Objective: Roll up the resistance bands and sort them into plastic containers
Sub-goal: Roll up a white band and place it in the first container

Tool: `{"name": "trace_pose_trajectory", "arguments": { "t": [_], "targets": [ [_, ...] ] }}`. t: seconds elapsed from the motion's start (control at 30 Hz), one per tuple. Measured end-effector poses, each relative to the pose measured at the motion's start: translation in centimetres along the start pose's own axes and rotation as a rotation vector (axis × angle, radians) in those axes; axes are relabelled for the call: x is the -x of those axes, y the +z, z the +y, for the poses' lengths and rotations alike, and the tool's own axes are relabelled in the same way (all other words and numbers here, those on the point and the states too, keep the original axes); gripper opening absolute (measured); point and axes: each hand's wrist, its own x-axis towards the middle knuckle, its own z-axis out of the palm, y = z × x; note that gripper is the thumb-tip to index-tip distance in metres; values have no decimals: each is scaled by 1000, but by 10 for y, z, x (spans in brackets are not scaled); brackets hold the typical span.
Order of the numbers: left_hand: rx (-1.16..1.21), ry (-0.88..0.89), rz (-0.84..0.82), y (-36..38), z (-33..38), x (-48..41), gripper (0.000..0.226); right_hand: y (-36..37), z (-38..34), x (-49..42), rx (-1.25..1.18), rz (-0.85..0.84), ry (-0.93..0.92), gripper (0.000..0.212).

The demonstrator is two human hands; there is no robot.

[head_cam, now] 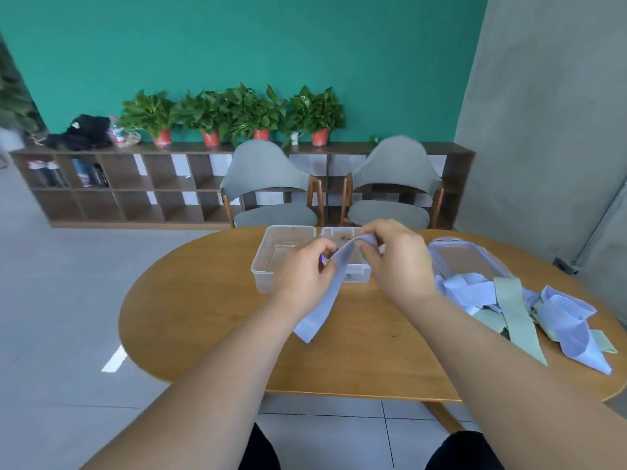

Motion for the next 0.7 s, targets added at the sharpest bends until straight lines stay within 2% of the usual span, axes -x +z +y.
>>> {"name": "trace_pose_trajectory", "arguments": {
  "t": [0.1, 0.17, 0.37, 0.57, 0.7],
  "targets": [
    [10, 6, 59, -24, -5, 5, 7, 13, -29, -6, -8, -30, -109, 10],
    [50, 5, 93, -40, -9, 7, 5, 21, -45, -12, -58, -40, -109, 13],
    [312, -107, 138, -82, -24, 14, 7, 37, -80, -27, -449, -117, 221, 29],
    [469, -201, 187, -104, -30, 19, 7, 58, -92, -26, -772, -155, 389, 19],
    [504, -313, 284, -109, -36, 29, 10, 79, -105, -26, -982, -241, 575, 22]
  ]
}}
